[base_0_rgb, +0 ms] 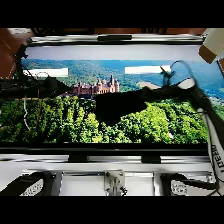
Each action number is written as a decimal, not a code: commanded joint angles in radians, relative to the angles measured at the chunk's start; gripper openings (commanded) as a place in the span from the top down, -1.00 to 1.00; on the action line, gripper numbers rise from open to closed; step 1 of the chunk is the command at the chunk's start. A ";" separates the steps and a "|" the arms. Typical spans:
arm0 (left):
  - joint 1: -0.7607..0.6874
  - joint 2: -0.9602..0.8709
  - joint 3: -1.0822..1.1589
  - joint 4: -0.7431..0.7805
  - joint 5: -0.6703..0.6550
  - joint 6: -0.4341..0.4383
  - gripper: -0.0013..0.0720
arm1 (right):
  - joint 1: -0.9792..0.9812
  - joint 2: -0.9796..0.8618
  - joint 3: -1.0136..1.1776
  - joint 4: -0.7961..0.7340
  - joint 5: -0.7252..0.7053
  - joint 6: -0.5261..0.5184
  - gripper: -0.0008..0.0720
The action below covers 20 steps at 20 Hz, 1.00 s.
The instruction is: Fold the shirts.
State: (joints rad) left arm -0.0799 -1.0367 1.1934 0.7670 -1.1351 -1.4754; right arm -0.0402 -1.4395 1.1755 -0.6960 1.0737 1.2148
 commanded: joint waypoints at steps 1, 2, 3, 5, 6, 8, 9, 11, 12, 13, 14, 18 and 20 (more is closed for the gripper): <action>-0.002 0.001 0.000 0.000 0.000 -0.008 0.87 | -0.254 0.102 0.061 -0.133 0.116 0.032 0.79; -0.002 0.001 0.000 0.000 0.000 -0.008 0.87 | -0.332 0.123 0.061 -0.190 0.167 0.052 0.79; -0.002 0.001 0.000 0.000 0.000 -0.008 0.87 | -0.411 0.140 0.061 -0.262 0.225 0.076 0.79; -0.002 0.001 0.000 0.000 0.000 -0.008 0.87 | -0.554 0.169 0.061 -0.407 0.328 0.134 0.79; -0.002 0.001 0.000 0.000 0.000 -0.008 0.87 | -0.605 0.177 0.061 -0.463 0.373 0.158 0.79; -0.002 0.001 0.000 0.000 -0.001 -0.008 0.87 | -0.704 0.198 0.053 -0.594 0.454 0.209 0.79; -0.003 0.002 0.000 0.000 -0.002 -0.007 0.87 | -0.745 0.215 0.036 -0.632 0.449 0.244 0.79; -0.009 0.007 0.000 0.000 -0.003 -0.007 0.87 | -0.816 0.248 -0.039 -0.680 0.449 0.272 0.79; -0.014 0.010 0.000 0.001 -0.003 -0.003 0.87 | -0.845 0.264 -0.100 -0.705 0.460 0.283 0.79; -0.015 0.013 0.000 0.000 -0.003 -0.003 0.87 | -0.871 0.282 -0.169 -0.714 0.468 0.289 0.79; -0.016 0.017 0.000 0.000 -0.003 -0.003 0.87 | -0.893 0.303 -0.247 -0.715 0.468 0.300 0.79; -0.016 0.020 0.000 0.001 -0.003 -0.003 0.87 | -0.910 0.374 -0.451 -0.719 0.438 0.357 0.79; -0.016 0.020 0.000 0.000 -0.003 0.001 0.87 | -0.910 0.395 -0.508 -0.719 0.430 0.386 0.79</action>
State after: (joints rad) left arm -0.0956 -1.0183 1.1934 0.7670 -1.1378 -1.4799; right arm -0.9344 -1.0824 0.7757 -1.3964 1.5120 1.5490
